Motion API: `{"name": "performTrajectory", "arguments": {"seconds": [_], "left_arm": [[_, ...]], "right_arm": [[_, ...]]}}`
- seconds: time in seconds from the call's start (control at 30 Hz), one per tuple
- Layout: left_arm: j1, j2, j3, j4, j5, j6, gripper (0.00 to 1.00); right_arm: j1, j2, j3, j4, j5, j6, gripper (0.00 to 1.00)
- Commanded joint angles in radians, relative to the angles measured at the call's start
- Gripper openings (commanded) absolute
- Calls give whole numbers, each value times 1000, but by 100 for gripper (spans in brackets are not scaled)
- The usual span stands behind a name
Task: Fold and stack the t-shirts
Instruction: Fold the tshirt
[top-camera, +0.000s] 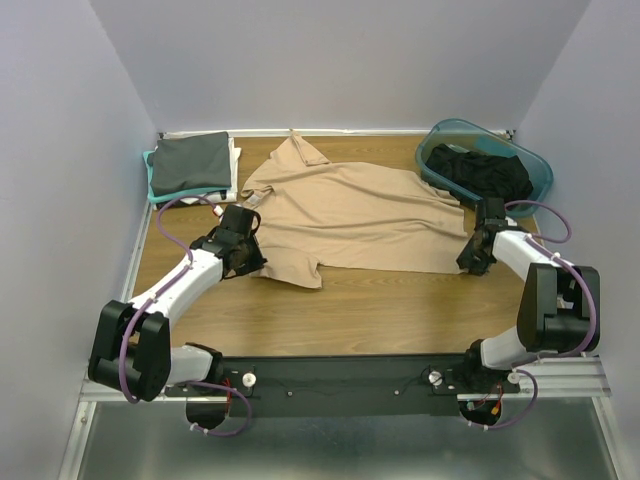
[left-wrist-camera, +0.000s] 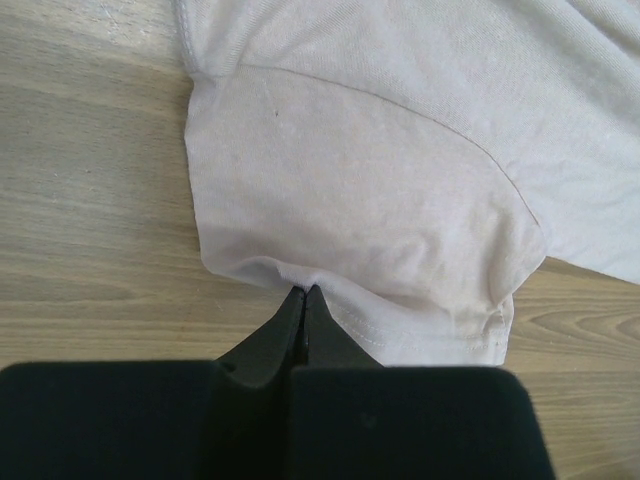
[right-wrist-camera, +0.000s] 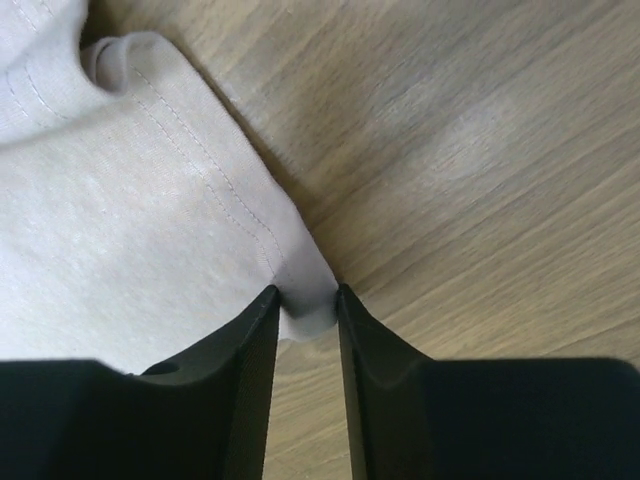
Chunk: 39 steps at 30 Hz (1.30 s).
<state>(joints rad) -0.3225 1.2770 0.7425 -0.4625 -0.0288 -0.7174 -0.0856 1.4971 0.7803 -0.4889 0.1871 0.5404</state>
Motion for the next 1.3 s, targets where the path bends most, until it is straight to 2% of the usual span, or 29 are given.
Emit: {"name": "performTrajectory", "arguments": {"seconds": [0.0, 0.13, 0.23, 0.33, 0.63, 1.27], "left_arm": [[3, -28, 37, -33, 3, 16, 0], [19, -38, 64, -51, 6, 35, 0], [72, -57, 93, -73, 21, 68, 0], [80, -73, 116, -100, 24, 81, 0], [82, -165, 86, -185, 78, 81, 0], [80, -507, 41, -445, 79, -63, 0]], "right_arm": [[-9, 54, -21, -4, 17, -2, 33], [-9, 32, -9, -13, -38, -26, 20], [-9, 26, 26, -104, -98, -68, 10], [-9, 22, 51, -172, -123, -85, 1], [-8, -54, 65, -368, -213, -74, 0], [75, -138, 66, -542, -206, -14, 1]]}}
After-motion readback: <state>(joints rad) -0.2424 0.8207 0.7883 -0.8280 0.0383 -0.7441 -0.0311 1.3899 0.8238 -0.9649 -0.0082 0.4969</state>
